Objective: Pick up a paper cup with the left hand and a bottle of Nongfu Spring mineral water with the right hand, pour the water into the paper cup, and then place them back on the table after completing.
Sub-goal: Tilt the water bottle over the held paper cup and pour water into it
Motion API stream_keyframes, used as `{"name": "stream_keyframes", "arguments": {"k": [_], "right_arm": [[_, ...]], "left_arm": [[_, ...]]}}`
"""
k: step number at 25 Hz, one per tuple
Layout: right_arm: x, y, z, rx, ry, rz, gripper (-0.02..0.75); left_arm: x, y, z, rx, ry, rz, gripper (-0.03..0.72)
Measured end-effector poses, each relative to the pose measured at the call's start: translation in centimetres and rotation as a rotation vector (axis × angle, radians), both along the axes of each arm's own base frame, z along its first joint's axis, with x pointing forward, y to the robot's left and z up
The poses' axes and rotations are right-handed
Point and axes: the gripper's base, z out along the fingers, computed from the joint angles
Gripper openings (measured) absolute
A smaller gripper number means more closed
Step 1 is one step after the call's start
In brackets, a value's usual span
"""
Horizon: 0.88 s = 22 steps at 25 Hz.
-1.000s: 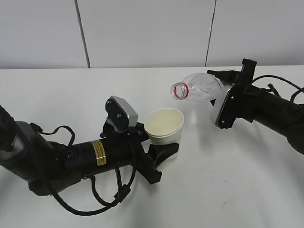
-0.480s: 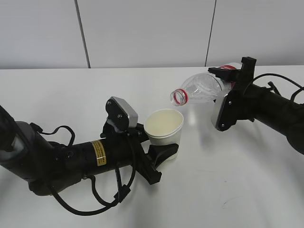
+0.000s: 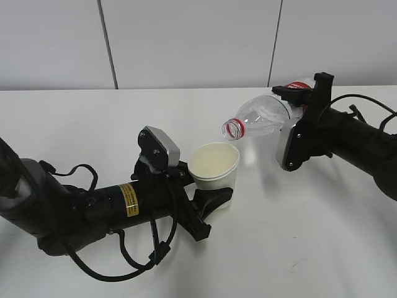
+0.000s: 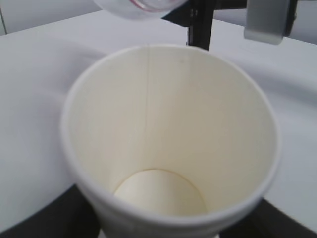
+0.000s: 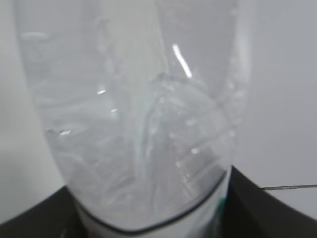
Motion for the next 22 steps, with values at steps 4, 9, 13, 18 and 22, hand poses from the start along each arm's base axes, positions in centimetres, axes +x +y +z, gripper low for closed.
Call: {"name": "stream_keyframes", "arguments": {"k": [4,9,13,18,22], "right_arm": [[0.19,0.02,0.22,-0.013,-0.019,0.002,0.388],[0.19,0.02,0.22,-0.016,-0.021,0.002,0.388],[0.19,0.02,0.22,-0.022,-0.023,0.002,0.387],[0.19,0.02,0.23,-0.042,-0.035,0.004,0.387],[0.19,0.02,0.23,-0.052,-0.040,0.005,0.387]], "left_arm": [[0.00,0.00,-0.01,0.001,0.000,0.000,0.404],[0.01,0.01,-0.02,0.002,0.001,0.001,0.404],[0.01,0.01,-0.03,0.003,0.002,0.001,0.404],[0.01,0.01,-0.03,0.003,0.002,0.001,0.404],[0.01,0.01,-0.03,0.003,0.002,0.001,0.404]]}}
